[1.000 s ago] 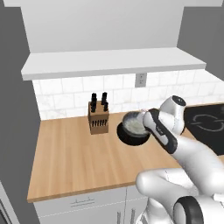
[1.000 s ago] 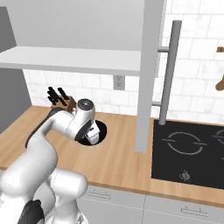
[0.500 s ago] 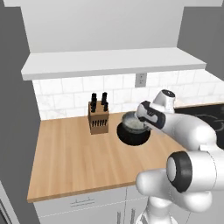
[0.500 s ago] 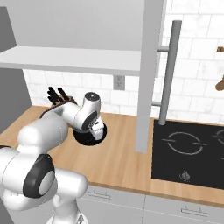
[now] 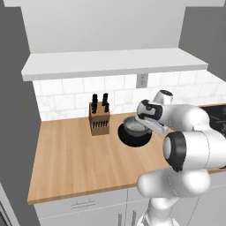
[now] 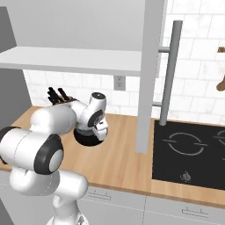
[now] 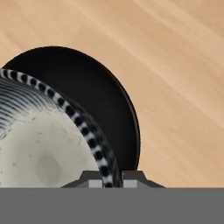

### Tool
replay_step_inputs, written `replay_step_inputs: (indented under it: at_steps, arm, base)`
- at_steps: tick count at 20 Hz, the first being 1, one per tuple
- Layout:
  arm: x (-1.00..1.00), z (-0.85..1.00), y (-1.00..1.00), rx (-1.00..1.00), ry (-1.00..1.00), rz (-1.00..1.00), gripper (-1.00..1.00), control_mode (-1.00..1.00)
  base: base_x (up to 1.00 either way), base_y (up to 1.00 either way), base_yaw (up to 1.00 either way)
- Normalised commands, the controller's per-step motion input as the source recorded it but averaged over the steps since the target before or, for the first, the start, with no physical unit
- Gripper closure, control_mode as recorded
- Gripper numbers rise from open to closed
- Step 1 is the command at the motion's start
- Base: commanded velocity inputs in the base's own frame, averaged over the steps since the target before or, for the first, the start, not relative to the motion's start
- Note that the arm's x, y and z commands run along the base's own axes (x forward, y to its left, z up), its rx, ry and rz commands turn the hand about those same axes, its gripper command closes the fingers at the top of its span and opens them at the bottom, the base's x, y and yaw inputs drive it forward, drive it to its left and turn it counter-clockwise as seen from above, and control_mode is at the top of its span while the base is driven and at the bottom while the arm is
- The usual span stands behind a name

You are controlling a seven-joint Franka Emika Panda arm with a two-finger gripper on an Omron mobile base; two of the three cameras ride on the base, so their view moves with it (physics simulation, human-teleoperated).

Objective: Pick up the bowls on the counter and stack them on top of one another in the open cabinet. Place the smaller bowl on top of the larger bowl.

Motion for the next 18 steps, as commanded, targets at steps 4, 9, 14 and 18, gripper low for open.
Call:
replay_step_inputs:
  at_steps: [4, 9, 14, 18]
  arm:
    - [0.31, -0.08, 0.00, 0.00, 0.00, 0.00, 1.00, -1.00]
    - [0.16, -0.05, 0.00, 0.00, 0.00, 0.00, -1.00, -1.00]
    - [-0.03, 0.11, -0.01, 0.01, 0.00, 0.00, -1.00, -1.00]
    - [-0.61, 0.37, -0.42, 0.09, 0.01, 0.00, -1.00, -1.00]
  base:
    - [0.00, 0.00, 0.00]
    - [0.00, 0.00, 0.00]
    - [0.00, 0.00, 0.00]
    - [0.00, 0.00, 0.00]
